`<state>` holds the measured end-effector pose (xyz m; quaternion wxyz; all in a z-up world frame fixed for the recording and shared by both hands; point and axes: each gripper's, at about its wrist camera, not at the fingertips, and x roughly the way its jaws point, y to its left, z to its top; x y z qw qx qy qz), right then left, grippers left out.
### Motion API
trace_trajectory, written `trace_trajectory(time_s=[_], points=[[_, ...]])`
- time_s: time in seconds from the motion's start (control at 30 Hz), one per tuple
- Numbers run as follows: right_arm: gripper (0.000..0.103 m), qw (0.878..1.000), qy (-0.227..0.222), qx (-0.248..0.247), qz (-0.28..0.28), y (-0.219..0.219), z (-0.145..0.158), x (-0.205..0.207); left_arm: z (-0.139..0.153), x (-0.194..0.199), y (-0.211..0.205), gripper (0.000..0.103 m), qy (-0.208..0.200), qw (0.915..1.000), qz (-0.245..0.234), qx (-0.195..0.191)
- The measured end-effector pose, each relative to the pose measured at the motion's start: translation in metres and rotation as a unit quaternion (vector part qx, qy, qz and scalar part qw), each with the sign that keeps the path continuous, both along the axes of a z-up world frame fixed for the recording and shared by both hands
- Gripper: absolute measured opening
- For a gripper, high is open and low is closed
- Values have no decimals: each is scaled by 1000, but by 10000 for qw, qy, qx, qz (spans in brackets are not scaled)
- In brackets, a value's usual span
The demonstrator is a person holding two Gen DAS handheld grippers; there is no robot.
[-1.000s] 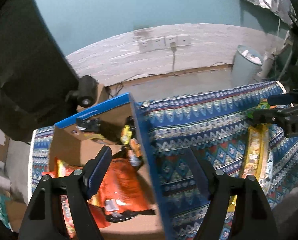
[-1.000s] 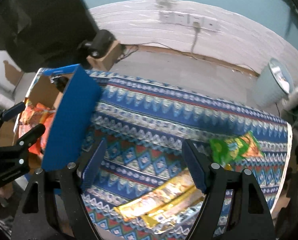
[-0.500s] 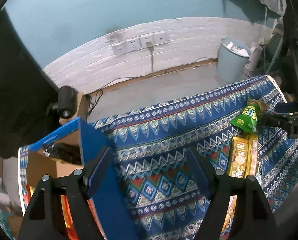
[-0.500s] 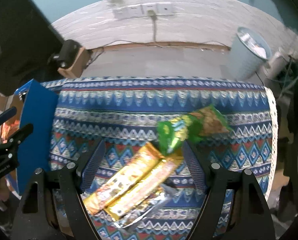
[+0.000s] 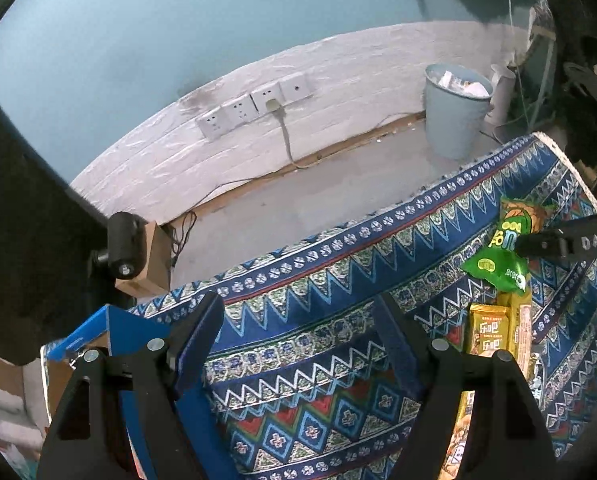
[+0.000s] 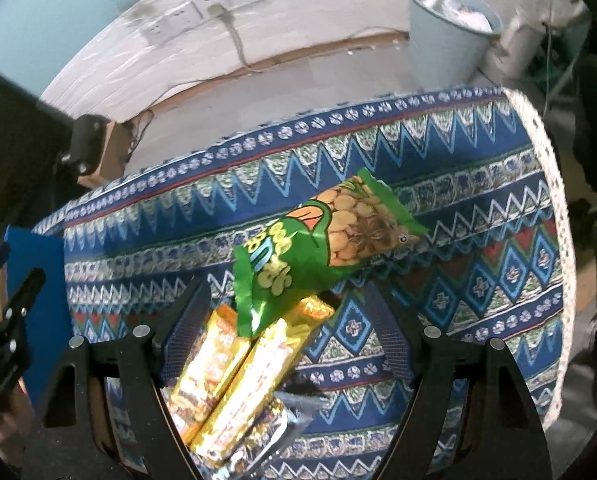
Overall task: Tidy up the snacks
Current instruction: 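Grasp the green peanut bag with right tool while left grasps a yellow wafer stick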
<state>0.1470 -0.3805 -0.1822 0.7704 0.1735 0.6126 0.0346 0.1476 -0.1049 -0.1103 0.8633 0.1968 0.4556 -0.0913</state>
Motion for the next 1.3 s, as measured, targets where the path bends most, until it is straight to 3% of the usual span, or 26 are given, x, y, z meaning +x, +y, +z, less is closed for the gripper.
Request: trace_trajectory(time_s=[0.33,0.7,0.9,0.93,1.3], points=[[78,9988,265,97,-396,-8,-32,22,-17,0,-11,78,233,9997,-80,25],[78,9990,57,-306,333,13,-30,31,-37,-10,-4,79,913,9953,-66,-314],[55,9894,-132,-872,1151,33,-17,22,-53,-31,-9,79,1449,9873,-167,-627],[47,9877,-159,-921,1253,35,-15,19,-56,-36,-11,79,1523,9860,-190,-649],[41,9793,-405,-1255,1534,25,12,-13,-76,-76,-39,81,1780,9812,-561,-480]])
